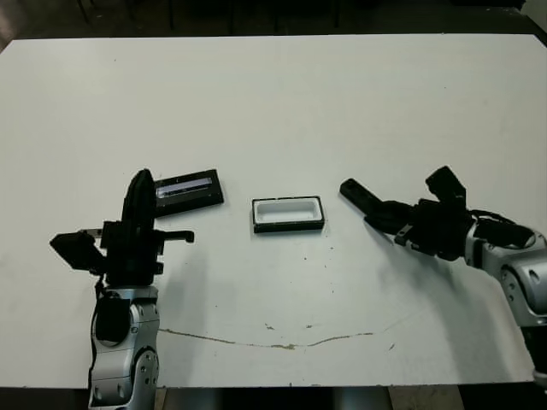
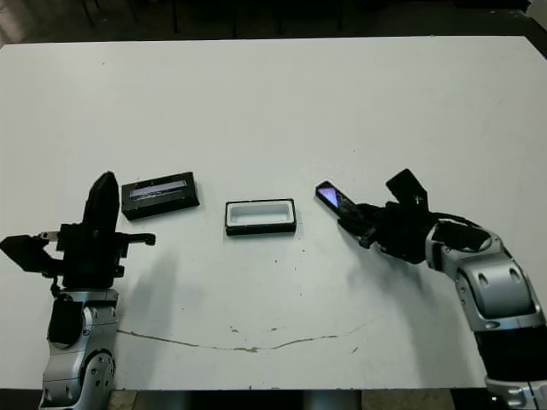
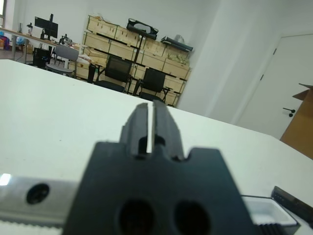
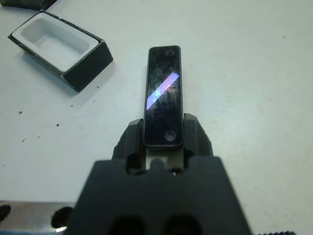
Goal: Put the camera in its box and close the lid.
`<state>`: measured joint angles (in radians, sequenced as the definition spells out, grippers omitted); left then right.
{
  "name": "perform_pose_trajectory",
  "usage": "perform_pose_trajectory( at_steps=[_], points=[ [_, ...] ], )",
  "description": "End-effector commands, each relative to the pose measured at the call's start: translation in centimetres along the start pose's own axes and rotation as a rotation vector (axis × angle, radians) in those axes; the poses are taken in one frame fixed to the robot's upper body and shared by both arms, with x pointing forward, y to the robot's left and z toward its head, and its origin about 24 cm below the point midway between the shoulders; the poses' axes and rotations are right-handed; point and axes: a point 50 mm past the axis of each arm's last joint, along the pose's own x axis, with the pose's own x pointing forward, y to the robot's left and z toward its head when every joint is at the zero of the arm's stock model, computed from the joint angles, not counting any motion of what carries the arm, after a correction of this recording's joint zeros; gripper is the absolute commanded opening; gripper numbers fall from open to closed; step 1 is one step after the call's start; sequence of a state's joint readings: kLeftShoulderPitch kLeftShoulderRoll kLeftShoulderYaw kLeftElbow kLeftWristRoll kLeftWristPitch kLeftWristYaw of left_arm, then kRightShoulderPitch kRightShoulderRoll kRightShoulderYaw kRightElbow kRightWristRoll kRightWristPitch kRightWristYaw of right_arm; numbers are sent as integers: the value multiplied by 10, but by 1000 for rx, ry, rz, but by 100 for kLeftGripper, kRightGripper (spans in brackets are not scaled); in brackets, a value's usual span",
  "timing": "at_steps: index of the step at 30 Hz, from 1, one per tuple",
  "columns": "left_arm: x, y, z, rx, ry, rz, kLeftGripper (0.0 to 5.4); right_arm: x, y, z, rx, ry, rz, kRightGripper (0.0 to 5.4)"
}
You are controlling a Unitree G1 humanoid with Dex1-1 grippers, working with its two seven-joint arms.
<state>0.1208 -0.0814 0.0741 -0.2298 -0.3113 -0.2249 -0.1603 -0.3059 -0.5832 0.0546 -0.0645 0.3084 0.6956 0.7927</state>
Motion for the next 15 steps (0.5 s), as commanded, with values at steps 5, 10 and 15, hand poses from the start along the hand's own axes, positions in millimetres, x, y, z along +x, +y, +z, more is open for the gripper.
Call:
perform_pose_trajectory(
  at_steps=[5, 10, 15],
  points=[
    [-5, 3, -5, 9, 38, 13, 0, -7, -1, 12, -27, -57, -91, 58],
    [-6, 3, -5, 9, 40, 17, 0, -16, 0, 46, -74, -170, -118, 58],
    [-6, 2, -5, 18, 41, 16, 0, -20, -5, 83, -109, -267, 12, 58]
  ],
)
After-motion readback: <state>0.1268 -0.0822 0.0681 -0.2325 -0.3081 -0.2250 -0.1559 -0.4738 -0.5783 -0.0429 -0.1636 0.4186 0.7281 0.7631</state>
